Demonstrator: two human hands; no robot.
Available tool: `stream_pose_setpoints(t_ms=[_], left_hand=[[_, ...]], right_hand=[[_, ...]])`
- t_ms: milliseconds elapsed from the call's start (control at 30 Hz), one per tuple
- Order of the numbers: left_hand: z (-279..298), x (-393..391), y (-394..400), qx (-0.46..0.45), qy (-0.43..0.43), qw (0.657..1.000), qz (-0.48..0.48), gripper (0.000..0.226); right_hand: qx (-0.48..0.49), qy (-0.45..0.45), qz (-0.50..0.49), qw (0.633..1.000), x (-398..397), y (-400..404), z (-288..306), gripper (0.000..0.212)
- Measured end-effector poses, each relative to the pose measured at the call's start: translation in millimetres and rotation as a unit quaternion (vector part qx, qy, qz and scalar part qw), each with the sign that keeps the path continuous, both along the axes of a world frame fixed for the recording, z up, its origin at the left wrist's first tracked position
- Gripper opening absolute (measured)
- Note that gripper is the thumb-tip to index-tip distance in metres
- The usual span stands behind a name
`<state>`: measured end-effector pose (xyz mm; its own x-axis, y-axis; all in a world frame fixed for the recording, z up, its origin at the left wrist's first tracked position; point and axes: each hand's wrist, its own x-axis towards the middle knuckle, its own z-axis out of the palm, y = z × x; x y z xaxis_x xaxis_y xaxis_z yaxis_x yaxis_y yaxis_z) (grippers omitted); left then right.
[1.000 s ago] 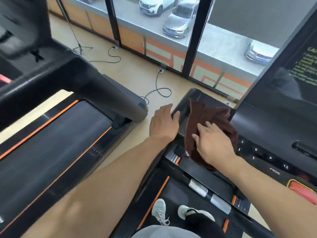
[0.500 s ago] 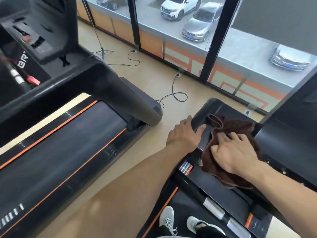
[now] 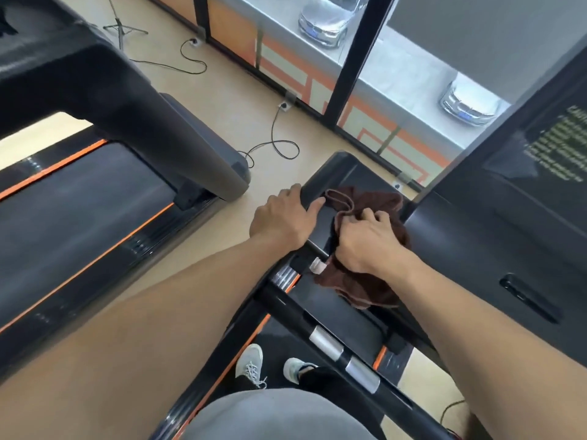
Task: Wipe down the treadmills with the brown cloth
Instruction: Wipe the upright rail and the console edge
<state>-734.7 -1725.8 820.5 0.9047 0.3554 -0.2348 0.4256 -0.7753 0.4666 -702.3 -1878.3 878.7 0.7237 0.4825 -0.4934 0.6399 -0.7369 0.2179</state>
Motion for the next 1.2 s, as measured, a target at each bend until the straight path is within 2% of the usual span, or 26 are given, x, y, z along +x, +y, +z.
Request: stream_pose_setpoints(t_ms=[67,133,233,333,367,433,500,567,633,700,800,867,933,1000,1067,1133,1200], left_hand=[[3,1,-1,0.016,0.011,1.000,-0.008,0.068],[4,0,-2,0.005,0.016,1.000,-0.013,0.069],[4,1,2,-0.007,0.020,1.000,-0.008,0.067],[5,0,1,-0.009,0.016,1.000,-0.005,0.066],[6,-1,0,-0.006,0.013,1.000,-0.005,0.065],[7,-1,1,0.000,0.006,1.000,-0.003,0.065],[8,-1,-1,0.004,0.006,1.000,-0.010,0.065],[8,-2,-2,-0.001,0.013,1.000,-0.014,0.066],[9,-2,0,-0.007,0.020,1.000,-0.014,0.068],[9,-2,2,-0.017,0.023,1.000,-0.011,0.068],[10,-2,2,-0.025,0.026,0.999,-0.010,0.066],[9,-1,1,-0.030,0.027,0.999,-0.005,0.066],[8,-1,1,-0.027,0.021,0.999,-0.002,0.065],[9,-1,1,-0.039,0.017,0.999,-0.001,0.065],[8,0,1,-0.066,0.011,0.998,0.010,0.061],[8,0,2,-0.088,-0.001,0.996,0.022,0.054],[8,-1,3,-0.099,-0.016,0.995,0.024,0.046]], right_hand=[[0.033,0.031,0.003,0.999,7,-10,12,0.027],[0.033,0.068,0.003,0.997,13,-22,23,0.029],[-0.031,0.044,0.034,0.998,12,-25,24,0.038],[-0.073,0.030,0.004,0.997,0,-10,8,0.061],[-0.057,0.018,-0.007,0.998,-2,-5,5,0.058],[-0.001,0.011,-0.017,1.000,2,-1,3,0.033],[0.037,0.045,-0.033,0.998,4,-9,12,0.014],[0.054,0.078,-0.046,0.994,6,-19,23,0.010],[0.024,0.079,-0.041,0.996,7,-22,30,0.008],[-0.018,0.089,-0.044,0.995,7,-16,30,0.021],[-0.055,0.123,-0.091,0.987,2,2,19,0.059],[-0.052,0.137,-0.136,0.980,6,12,12,0.065],[-0.039,0.141,-0.154,0.977,10,23,14,0.058],[0.014,0.102,-0.154,0.983,0,28,20,0.045],[0.125,0.009,-0.185,0.975,-24,22,22,0.026],[0.251,-0.023,-0.264,0.931,-48,17,22,0.015],[0.380,-0.006,-0.316,0.869,-60,18,12,0.020]])
